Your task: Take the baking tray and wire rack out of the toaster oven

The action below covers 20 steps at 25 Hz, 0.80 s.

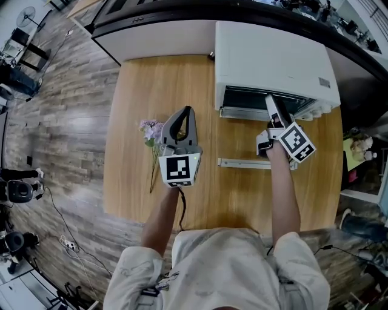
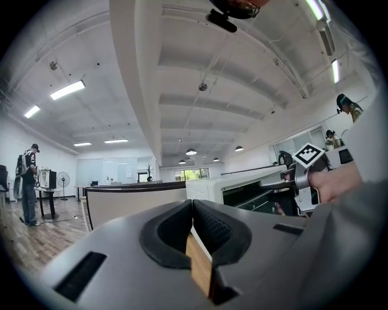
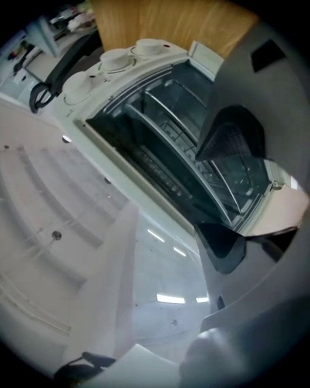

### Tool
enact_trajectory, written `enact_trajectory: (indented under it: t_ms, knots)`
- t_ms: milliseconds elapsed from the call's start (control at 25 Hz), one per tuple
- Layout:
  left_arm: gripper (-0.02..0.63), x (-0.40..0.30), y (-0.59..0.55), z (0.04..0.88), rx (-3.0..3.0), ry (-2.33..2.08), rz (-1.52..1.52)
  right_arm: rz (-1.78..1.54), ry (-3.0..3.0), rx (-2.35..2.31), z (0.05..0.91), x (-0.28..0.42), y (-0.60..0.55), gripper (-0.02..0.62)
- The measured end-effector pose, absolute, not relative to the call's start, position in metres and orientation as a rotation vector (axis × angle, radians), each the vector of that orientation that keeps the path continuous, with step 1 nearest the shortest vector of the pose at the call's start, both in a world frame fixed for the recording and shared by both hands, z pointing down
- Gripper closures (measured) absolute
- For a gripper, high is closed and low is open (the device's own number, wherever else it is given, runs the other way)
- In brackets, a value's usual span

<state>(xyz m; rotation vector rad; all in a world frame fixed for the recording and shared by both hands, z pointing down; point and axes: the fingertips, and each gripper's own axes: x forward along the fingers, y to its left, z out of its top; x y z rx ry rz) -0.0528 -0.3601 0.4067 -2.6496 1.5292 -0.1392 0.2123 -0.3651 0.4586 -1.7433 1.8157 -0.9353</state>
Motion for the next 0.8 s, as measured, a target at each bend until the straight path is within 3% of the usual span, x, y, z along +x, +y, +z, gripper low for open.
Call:
enact_trajectory:
  t_ms: [400,800]
  knots:
    - [0.589,-0.05,-0.369,0.43,-2.675,1.548,-0.208,-1.098,1.566,-1.495,0.476,0.225,-0.391,0.291]
    - [0.589,-0.045,-0.374,0.442,-2.685,1.548,-0.248,-1.125,1.36,-1.379,0.486,0.24,-0.411,0.393]
